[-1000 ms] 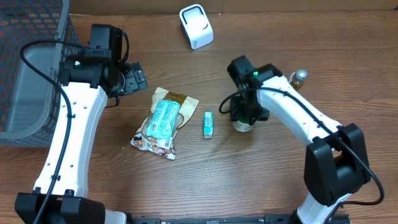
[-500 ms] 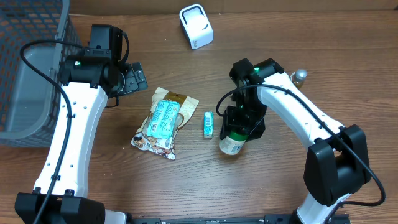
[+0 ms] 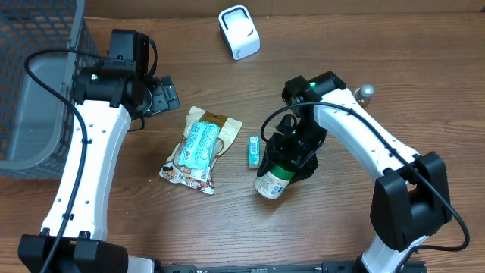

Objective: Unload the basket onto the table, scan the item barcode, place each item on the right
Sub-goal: 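Lift the jar and tilt it sideways with the right gripper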

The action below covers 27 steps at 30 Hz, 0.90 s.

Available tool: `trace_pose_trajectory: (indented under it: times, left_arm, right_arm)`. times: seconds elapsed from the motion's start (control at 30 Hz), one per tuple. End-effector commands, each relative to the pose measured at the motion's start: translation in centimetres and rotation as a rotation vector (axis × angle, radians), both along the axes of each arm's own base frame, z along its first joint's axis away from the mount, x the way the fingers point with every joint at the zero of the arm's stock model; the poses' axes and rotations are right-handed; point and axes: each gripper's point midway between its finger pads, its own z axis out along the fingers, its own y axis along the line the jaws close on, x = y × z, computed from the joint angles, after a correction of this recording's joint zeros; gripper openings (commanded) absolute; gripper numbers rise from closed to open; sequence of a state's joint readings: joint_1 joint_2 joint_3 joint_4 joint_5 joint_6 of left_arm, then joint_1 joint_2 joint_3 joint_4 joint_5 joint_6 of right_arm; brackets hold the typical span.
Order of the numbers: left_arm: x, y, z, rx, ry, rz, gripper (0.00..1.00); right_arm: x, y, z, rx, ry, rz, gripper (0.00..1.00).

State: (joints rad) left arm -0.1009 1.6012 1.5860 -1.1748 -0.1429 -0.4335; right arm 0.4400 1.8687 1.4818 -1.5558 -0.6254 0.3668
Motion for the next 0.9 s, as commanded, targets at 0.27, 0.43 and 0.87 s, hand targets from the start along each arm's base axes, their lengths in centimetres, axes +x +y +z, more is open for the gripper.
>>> trace_pose_trajectory:
  times: [0.27, 0.43, 0.87]
  left_arm:
    - [0.3, 0.0, 0.6, 0.002, -0.017, -0.016, 1.00]
    - [0.3, 0.0, 0.6, 0.002, -0.017, -0.016, 1.00]
    - [0.3, 0.0, 0.6, 0.002, -0.016, -0.016, 1.00]
  right_arm:
    - [-0.1, 1.9, 2.2, 0.078, 0.100, -0.129, 0.47]
    - [-0.8, 2.8, 3.6, 0.142, 0.174, -0.158, 0.47]
    - [-1.1, 3.5, 4.7, 0.198, 0.227, -0.184, 0.46]
